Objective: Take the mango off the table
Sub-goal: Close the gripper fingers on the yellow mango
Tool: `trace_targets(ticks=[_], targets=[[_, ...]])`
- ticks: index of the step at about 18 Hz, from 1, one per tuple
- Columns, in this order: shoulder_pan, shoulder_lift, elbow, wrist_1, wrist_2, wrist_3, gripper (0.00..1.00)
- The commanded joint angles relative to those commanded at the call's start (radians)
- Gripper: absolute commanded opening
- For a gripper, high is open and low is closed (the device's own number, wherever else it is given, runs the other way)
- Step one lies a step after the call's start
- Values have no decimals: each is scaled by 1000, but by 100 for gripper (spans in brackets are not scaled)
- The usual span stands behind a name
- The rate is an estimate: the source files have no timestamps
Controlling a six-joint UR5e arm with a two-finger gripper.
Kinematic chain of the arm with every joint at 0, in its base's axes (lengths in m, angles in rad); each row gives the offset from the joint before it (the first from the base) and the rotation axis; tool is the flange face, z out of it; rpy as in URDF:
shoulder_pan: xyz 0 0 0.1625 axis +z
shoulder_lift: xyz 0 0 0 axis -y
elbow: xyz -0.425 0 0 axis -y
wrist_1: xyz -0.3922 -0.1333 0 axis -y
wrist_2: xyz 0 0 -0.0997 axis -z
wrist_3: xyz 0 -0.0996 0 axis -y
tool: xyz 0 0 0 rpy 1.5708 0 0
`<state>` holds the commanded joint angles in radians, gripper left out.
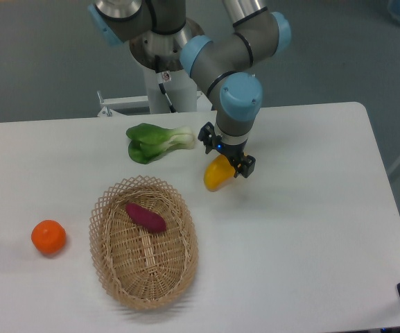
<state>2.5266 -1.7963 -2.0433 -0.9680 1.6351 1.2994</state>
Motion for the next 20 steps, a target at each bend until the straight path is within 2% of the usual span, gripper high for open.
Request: trace_targets(ticks=[5,9,14,20], targets=[[-9,-18,-2,8,2,-41,100],[-25,-40,-8,41,17,-84,100],[-40,-52,-8,43,54,-94,99],[-43,-58,-8,43,115,-94,57]])
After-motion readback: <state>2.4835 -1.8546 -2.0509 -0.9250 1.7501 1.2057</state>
